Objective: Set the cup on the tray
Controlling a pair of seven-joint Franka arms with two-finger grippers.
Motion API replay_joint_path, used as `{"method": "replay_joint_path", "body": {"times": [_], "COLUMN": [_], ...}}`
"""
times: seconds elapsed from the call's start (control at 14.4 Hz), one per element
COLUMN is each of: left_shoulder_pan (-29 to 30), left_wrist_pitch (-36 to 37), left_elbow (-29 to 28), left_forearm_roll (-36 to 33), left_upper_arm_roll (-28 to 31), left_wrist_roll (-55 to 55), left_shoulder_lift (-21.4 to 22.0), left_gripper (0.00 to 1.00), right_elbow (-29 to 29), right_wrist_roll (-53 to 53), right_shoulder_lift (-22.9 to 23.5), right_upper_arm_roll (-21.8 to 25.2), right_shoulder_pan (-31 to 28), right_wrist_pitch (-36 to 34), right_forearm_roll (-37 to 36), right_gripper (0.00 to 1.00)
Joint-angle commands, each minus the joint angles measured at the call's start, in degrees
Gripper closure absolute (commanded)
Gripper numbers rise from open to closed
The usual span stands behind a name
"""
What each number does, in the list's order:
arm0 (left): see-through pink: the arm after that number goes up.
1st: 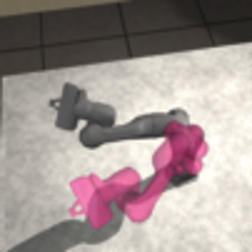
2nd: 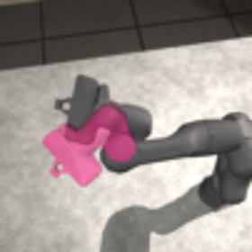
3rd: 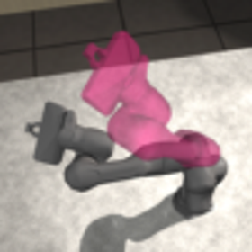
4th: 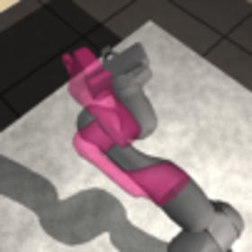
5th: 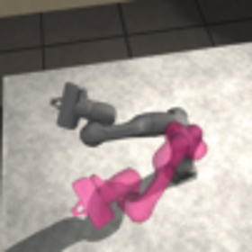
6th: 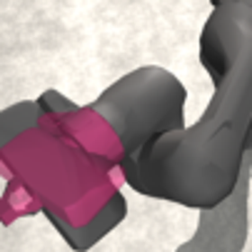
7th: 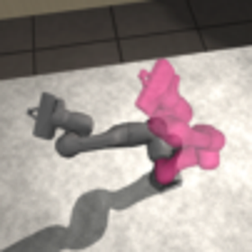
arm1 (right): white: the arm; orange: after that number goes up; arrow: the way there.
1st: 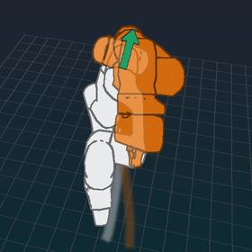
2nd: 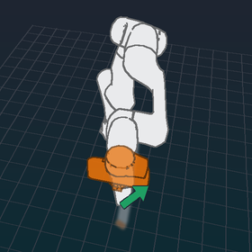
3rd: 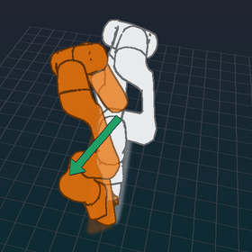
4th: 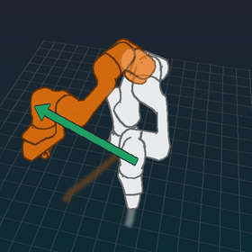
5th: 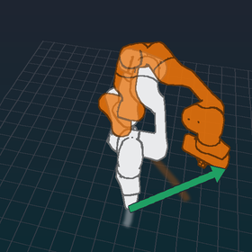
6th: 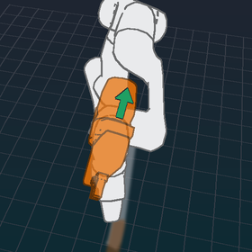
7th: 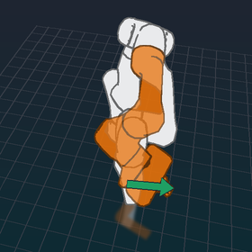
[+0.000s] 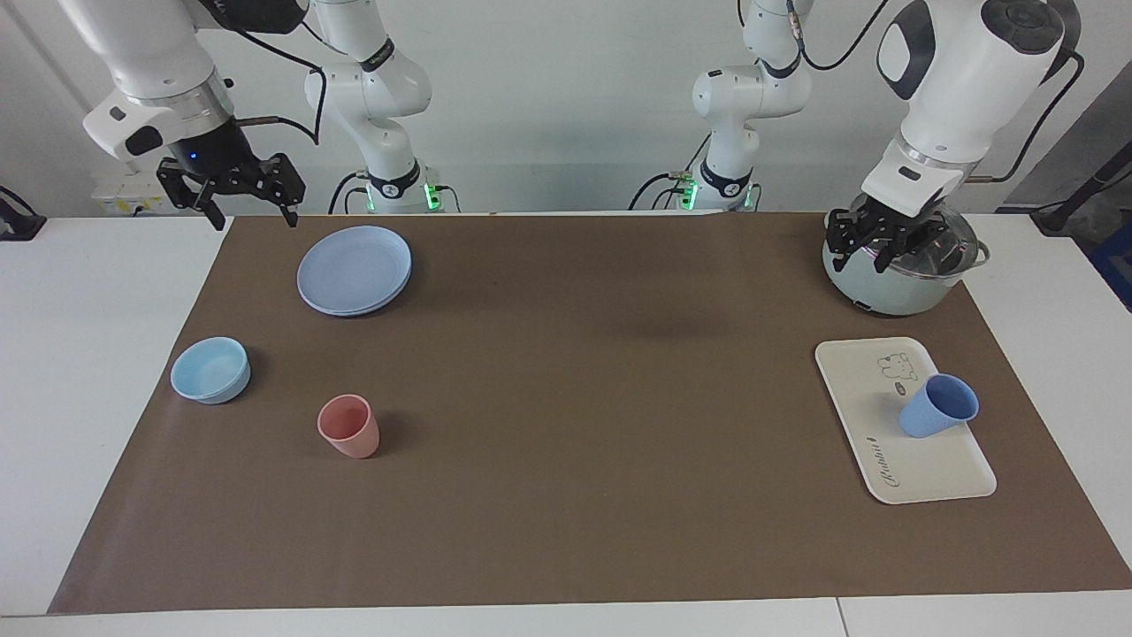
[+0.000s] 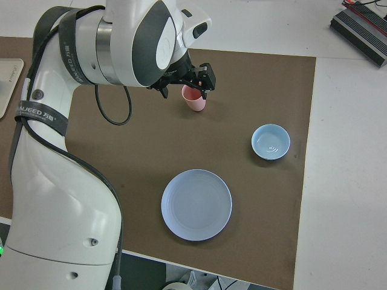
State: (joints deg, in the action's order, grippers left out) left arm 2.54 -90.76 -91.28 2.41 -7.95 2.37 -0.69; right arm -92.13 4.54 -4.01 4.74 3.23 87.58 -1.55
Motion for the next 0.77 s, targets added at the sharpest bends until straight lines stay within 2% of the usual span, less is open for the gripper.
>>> {"method": "replay_joint_path", "body": {"times": [0.0,0.07,0.21,0.35,0.42,0.7], "left_shoulder_pan": [1.1,1.1,0.9,0.5,0.4,0.9], "left_wrist_pitch": [3.2,4.1,4.5,4.5,4.3,3.4], "left_elbow": [0.7,0.8,1.2,1.5,1.5,1.4], "left_forearm_roll": [1.2,1.2,-1.2,-3.0,-2.9,-2.9], "left_upper_arm_roll": [-0.8,-0.7,-0.7,-0.7,-0.7,-0.7], "left_wrist_roll": [-0.3,-0.3,0.0,0.1,-0.3,-0.1], "left_shoulder_lift": [1.0,1.2,1.5,1.6,1.6,2.6], "left_gripper": [0.40,0.39,0.29,0.14,0.00,0.00], "right_elbow": [0.4,0.3,-0.2,-0.5,-0.5,-0.6], "right_wrist_roll": [-2.8,-3.9,-3.9,-4.2,-4.3,-6.5], "right_shoulder_lift": [-0.6,-0.7,-0.9,-1.1,-1.1,-1.1], "right_upper_arm_roll": [-0.7,-0.9,-1.0,-0.9,-0.9,-0.9], "right_shoulder_pan": [0.2,0.2,0.1,0.1,0.2,0.1], "right_wrist_pitch": [-0.9,-0.3,-0.6,-0.6,-0.4,-0.3], "right_forearm_roll": [-0.1,0.0,0.8,0.9,0.9,0.9], "right_gripper": [0.00,0.00,0.00,0.00,0.00,0.00]}}
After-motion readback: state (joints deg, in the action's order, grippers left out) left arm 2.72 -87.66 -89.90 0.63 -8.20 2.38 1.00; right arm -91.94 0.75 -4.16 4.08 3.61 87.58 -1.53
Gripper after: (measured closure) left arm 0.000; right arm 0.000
